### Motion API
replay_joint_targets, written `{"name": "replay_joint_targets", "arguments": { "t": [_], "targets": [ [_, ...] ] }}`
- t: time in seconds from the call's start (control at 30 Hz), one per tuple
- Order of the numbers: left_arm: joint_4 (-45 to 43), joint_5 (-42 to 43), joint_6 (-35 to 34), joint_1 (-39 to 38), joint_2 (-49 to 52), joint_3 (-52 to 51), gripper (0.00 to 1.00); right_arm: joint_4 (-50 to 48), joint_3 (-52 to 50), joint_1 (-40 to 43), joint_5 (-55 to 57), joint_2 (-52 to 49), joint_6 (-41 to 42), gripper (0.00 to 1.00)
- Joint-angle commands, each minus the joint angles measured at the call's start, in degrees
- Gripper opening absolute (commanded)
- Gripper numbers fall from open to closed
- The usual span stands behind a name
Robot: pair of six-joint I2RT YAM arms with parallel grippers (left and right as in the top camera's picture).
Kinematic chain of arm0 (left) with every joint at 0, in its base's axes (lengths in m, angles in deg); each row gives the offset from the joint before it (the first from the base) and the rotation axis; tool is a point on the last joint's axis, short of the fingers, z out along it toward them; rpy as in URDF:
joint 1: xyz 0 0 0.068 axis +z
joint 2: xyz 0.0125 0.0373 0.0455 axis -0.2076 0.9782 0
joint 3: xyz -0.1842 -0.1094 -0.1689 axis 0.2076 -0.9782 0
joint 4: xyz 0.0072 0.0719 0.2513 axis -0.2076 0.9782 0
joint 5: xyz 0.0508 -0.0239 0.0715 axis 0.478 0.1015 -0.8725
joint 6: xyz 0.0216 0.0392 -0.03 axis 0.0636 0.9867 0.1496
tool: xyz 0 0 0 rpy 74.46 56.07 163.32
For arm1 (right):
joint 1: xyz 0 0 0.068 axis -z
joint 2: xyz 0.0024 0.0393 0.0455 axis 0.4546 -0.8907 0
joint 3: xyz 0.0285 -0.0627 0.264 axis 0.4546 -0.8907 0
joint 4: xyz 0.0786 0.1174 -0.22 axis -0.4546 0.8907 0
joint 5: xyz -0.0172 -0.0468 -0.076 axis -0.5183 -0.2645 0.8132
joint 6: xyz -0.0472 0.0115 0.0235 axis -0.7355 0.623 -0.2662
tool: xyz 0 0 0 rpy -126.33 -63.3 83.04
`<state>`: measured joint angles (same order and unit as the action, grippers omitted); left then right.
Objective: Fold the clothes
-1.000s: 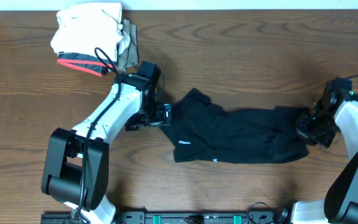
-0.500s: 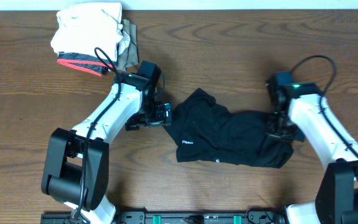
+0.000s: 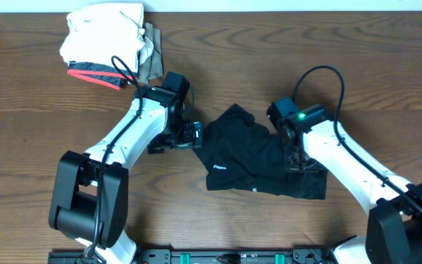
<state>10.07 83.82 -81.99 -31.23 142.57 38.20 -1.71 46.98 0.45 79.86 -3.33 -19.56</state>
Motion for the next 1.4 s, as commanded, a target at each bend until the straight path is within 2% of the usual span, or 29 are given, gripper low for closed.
{"name": "replay_joint_targets", "arguments": {
  "t": [0.0, 0.17, 0.27, 0.3, 0.47, 0.67, 0.7, 0.77, 0.83, 0.9, 0.97, 1.1, 1.13, 1.23, 1.37],
  "targets": [
    [0.1, -0.3, -0.3, 0.0, 0.1, -0.8, 0.98, -0.5, 0.8, -2.1, -2.2, -0.3, 1.4, 0.02],
    [0.1, -0.3, -0.3, 0.0, 0.1, -0.8, 0.98, -2.3, 0.7, -4.4, -6.4, -0.3, 1.2, 0.08],
    [0.2, -0.3, -0.3, 0.0, 0.1, -0.8, 0.98, -2.2, 0.7, -5.7, -6.9, -0.3, 1.2, 0.35],
    [0.2, -0.3, -0.3, 0.0, 0.1, -0.8, 0.98, -2.2, 0.7, -5.9, -7.3, -0.3, 1.2, 0.4],
    [0.2, -0.3, -0.3, 0.0, 0.1, -0.8, 0.98, -1.4, 2.0, -5.6, -8.5, -0.1, 1.6, 0.38],
    [0.1, -0.3, -0.3, 0.0, 0.1, -0.8, 0.98, 5.2, 9.6, -2.0, -8.6, 2.4, 2.3, 0.44],
    [0.1, -0.3, -0.3, 0.0, 0.1, -0.8, 0.98, 5.9, 10.8, -1.3, -8.8, 3.0, 2.3, 0.5],
    [0.1, -0.3, -0.3, 0.0, 0.1, -0.8, 0.98, 6.7, 12.6, 0.2, -9.2, 4.4, 2.2, 0.72],
    [0.1, -0.3, -0.3, 0.0, 0.1, -0.8, 0.98, 7.1, 12.8, 2.2, -8.5, 6.1, 2.1, 0.74],
    [0.1, -0.3, -0.3, 0.0, 0.1, -0.8, 0.98, 8.0, 12.7, 4.5, -8.3, 6.6, 1.6, 0.71],
    [0.1, -0.3, -0.3, 0.0, 0.1, -0.8, 0.98, 8.8, 12.4, 6.7, -8.2, 6.5, 0.9, 0.61],
    [0.1, -0.3, -0.3, 0.0, 0.1, -0.8, 0.98, 8.9, 8.9, 9.2, -6.8, 6.5, 0.8, 0.2],
    [0.1, -0.3, -0.3, 0.0, 0.1, -0.8, 0.98, 8.8, 7.7, 9.2, -6.6, 6.4, 0.9, 0.14],
    [0.1, -0.3, -0.3, 0.0, 0.1, -0.8, 0.98, 7.3, 3.6, 8.9, -7.6, 6.4, 2.2, 0.04],
    [0.1, -0.3, -0.3, 0.0, 0.1, -0.8, 0.98, 0.0, -3.5, 7.2, -13.6, 6.4, 1.6, 0.01]
  ]
}}
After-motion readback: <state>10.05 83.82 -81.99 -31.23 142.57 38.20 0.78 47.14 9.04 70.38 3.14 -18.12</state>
